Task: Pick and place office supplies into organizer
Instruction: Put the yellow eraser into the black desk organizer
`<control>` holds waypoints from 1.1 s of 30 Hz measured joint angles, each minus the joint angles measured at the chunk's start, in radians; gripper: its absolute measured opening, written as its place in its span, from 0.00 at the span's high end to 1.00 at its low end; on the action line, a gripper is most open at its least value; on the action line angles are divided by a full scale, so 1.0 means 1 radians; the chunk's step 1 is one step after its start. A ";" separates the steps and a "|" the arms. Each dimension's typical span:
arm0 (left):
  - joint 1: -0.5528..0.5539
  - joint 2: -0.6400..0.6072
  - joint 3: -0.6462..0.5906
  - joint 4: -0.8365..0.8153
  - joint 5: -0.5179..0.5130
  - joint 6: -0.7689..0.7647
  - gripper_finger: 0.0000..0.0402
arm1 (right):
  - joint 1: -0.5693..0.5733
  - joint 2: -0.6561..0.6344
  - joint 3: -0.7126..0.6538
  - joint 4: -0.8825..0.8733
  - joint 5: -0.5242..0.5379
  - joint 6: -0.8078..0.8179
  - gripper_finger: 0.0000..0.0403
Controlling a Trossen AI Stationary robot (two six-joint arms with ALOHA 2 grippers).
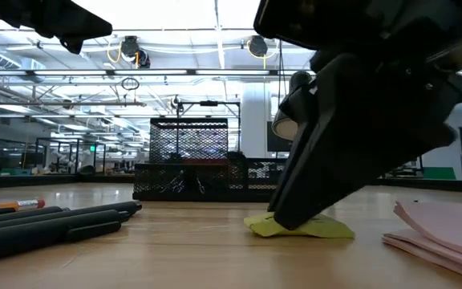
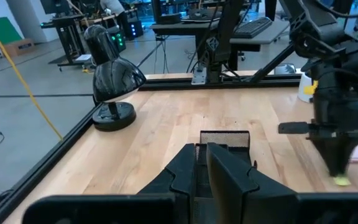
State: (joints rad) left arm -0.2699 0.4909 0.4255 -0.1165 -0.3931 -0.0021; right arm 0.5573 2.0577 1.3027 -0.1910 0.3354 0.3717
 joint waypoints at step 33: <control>0.000 0.000 0.000 -0.047 0.003 -0.036 0.88 | -0.110 -0.063 -0.002 -0.026 0.023 0.218 0.55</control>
State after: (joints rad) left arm -0.2699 0.4909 0.4252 -0.1638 -0.3904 -0.0381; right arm 0.4475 1.9946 1.3006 -0.2171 0.3588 0.5894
